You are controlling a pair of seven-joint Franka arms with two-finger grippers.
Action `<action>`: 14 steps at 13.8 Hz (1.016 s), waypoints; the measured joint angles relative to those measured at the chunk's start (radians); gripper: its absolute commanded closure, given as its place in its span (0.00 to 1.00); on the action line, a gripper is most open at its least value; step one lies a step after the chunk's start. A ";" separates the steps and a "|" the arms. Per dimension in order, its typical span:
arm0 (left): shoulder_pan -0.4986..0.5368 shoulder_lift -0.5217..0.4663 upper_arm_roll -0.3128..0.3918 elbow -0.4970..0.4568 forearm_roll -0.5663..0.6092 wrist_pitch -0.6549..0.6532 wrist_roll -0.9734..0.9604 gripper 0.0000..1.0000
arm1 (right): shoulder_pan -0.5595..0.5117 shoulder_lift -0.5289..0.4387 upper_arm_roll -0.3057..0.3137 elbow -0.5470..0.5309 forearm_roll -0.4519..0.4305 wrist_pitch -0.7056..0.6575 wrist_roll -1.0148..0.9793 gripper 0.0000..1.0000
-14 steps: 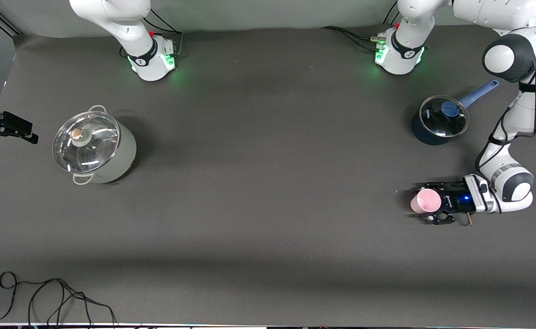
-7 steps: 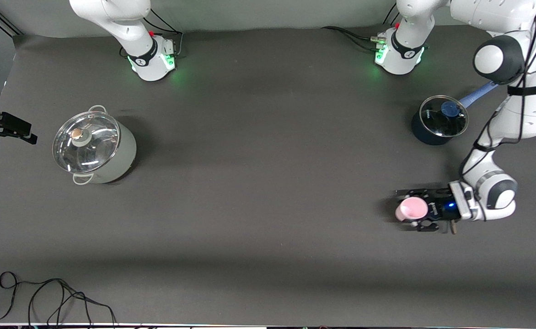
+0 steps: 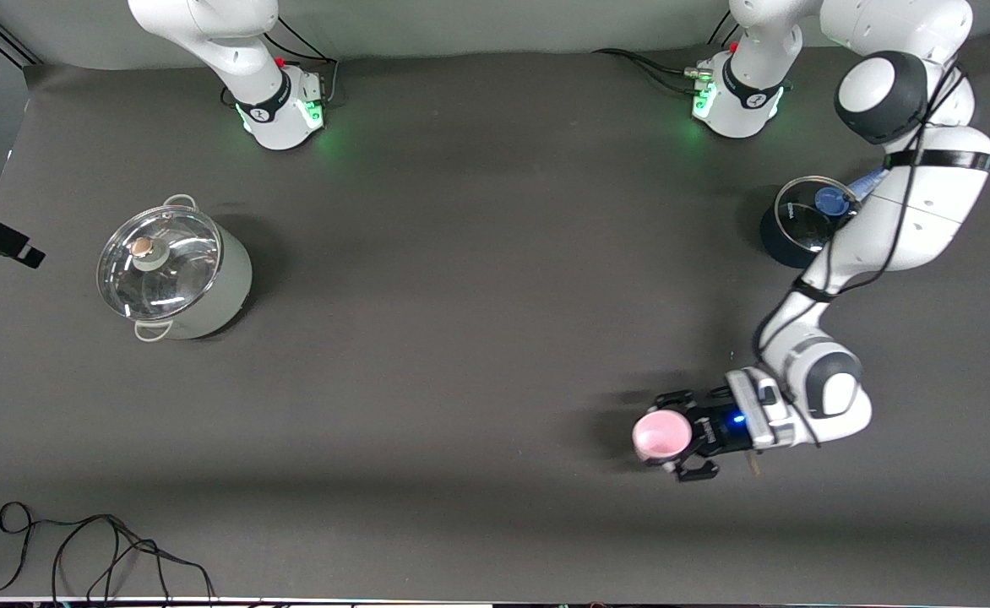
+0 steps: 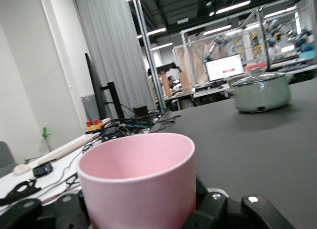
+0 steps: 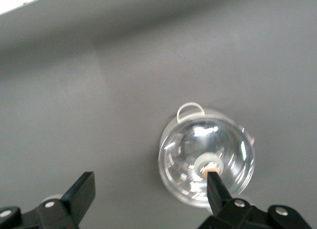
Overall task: Transfer pink cup from left to right arm
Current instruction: 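Carry the pink cup with the left gripper toward the right gripper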
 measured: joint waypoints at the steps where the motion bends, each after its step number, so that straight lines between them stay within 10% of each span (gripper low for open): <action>1: -0.024 -0.001 -0.050 0.018 0.000 0.093 -0.011 1.00 | 0.000 -0.008 0.000 0.000 0.007 -0.015 0.088 0.00; 8: -0.192 -0.021 -0.358 0.113 0.000 0.688 -0.218 1.00 | 0.003 -0.021 0.007 0.001 0.075 -0.022 0.358 0.00; 14: -0.548 -0.040 -0.302 0.323 0.001 1.038 -0.432 1.00 | 0.035 -0.014 0.012 0.001 0.076 -0.022 0.358 0.00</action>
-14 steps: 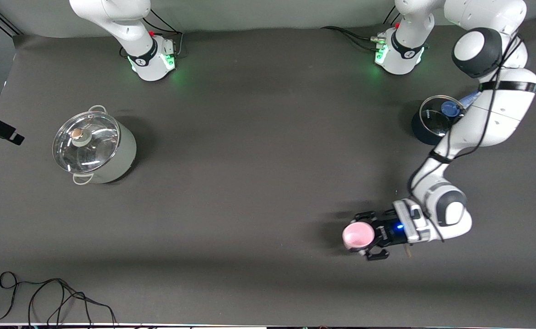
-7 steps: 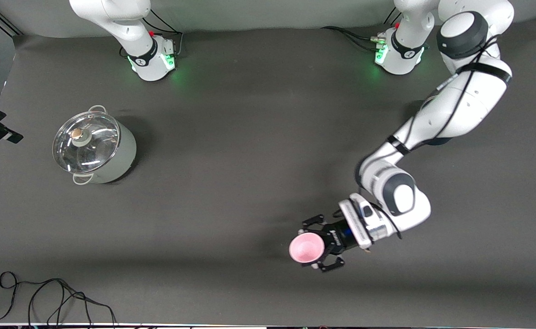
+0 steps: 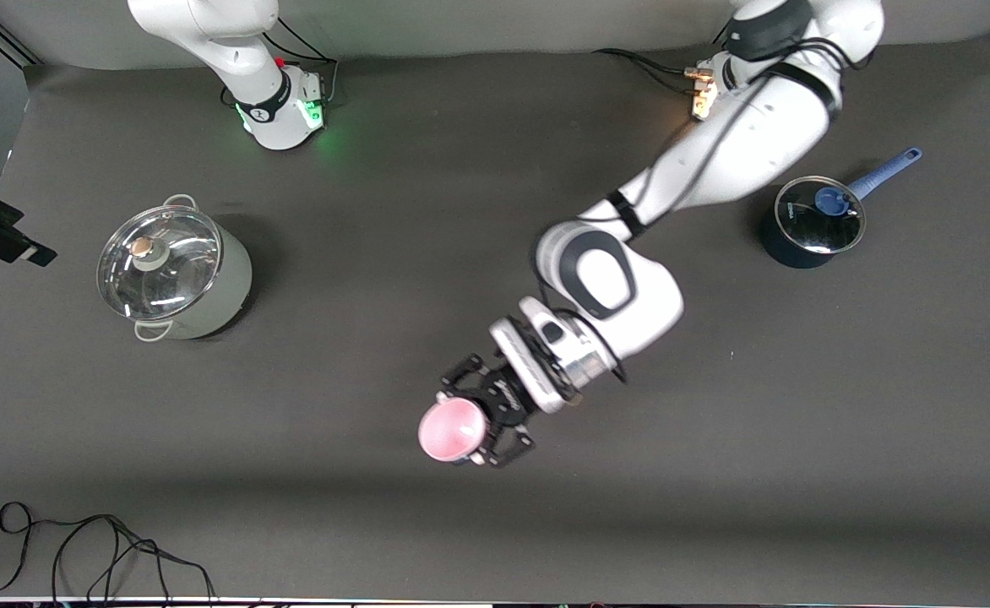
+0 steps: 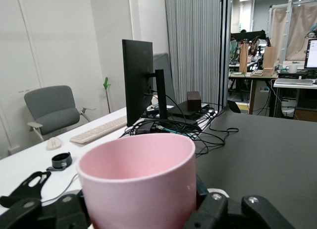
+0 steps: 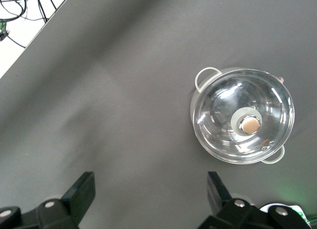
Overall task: Transfer pink cup from left to right arm
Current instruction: 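Carry the pink cup with the left gripper toward the right gripper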
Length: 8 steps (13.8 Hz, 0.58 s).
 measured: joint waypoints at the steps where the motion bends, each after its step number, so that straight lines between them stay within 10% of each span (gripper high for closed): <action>1: -0.039 0.000 0.004 0.021 0.000 0.037 -0.021 1.00 | 0.010 0.003 0.001 0.000 -0.003 0.000 0.000 0.00; 8: -0.212 -0.067 0.006 0.108 0.001 0.207 -0.134 1.00 | 0.114 0.032 0.006 -0.001 -0.077 0.003 0.000 0.00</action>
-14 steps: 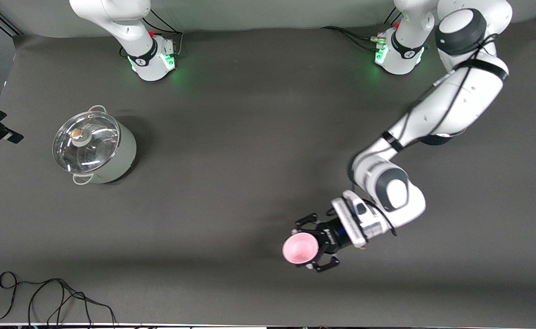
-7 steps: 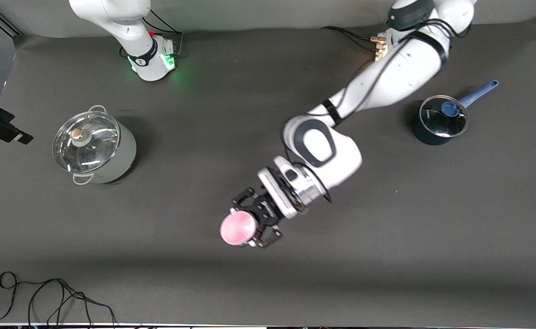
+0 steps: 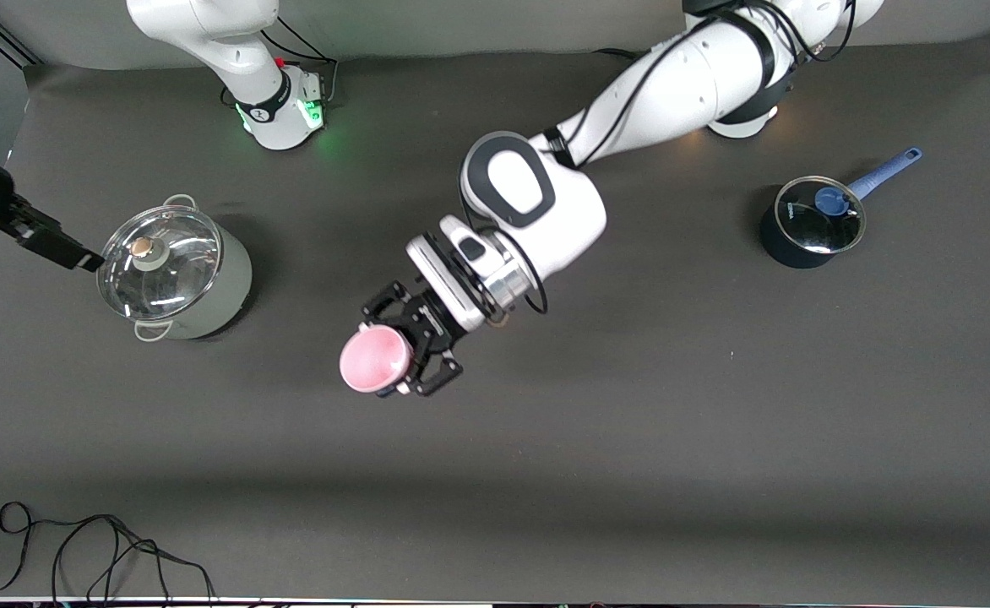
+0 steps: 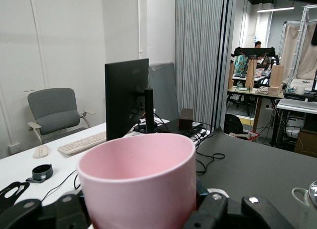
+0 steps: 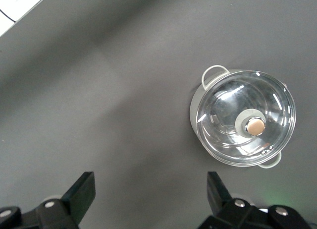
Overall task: Transfer pink cup from left to right arm
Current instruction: 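Carry the pink cup with the left gripper toward the right gripper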
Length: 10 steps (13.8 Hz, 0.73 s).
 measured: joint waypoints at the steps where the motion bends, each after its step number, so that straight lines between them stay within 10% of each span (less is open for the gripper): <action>1: -0.011 -0.007 0.000 0.001 0.000 0.017 -0.005 1.00 | 0.009 0.003 0.001 0.002 -0.005 0.001 -0.003 0.00; 10: -0.035 -0.012 0.014 0.002 0.000 0.046 -0.012 1.00 | 0.141 0.144 0.011 0.226 -0.007 -0.151 0.046 0.01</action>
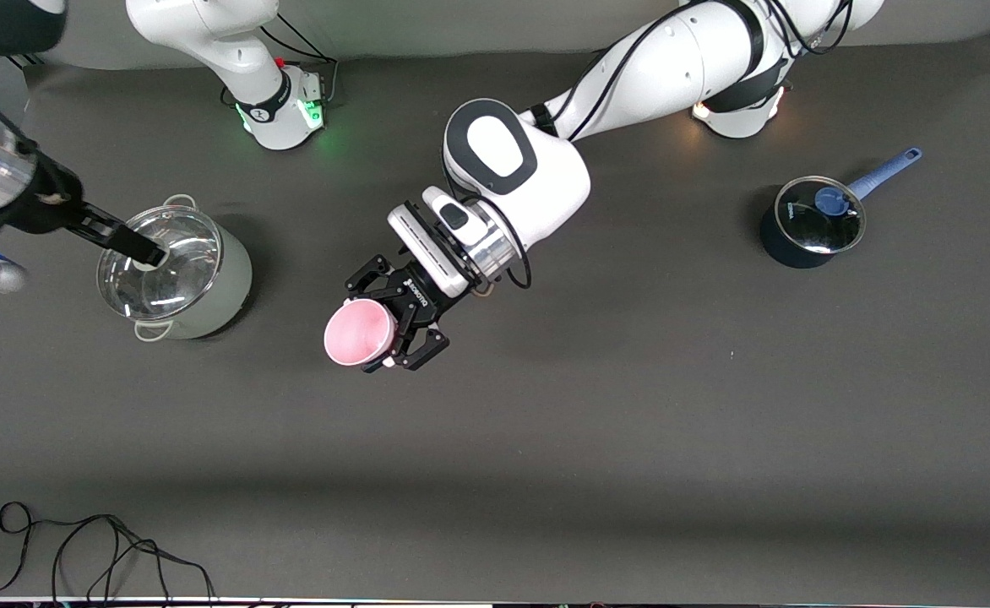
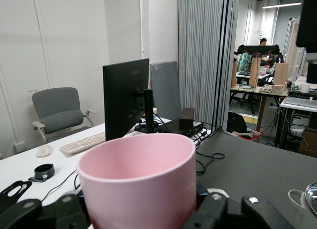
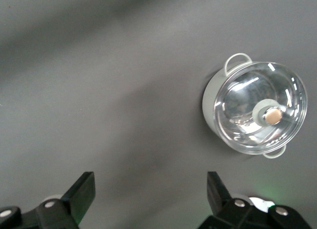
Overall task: Transfer pink cup from left to right arm
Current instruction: 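Carry the pink cup with the left gripper toward the right gripper, then reach the right gripper to the cup rim while the left gripper holds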
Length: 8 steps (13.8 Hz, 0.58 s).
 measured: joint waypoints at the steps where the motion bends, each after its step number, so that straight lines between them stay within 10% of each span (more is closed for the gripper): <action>1: 0.000 0.000 0.002 0.000 0.000 0.000 0.000 1.00 | 0.018 0.033 0.001 0.048 0.000 -0.017 0.032 0.01; 8: -0.008 0.000 0.008 0.000 0.000 0.000 -0.001 1.00 | 0.096 0.219 0.037 0.354 0.013 -0.034 0.216 0.01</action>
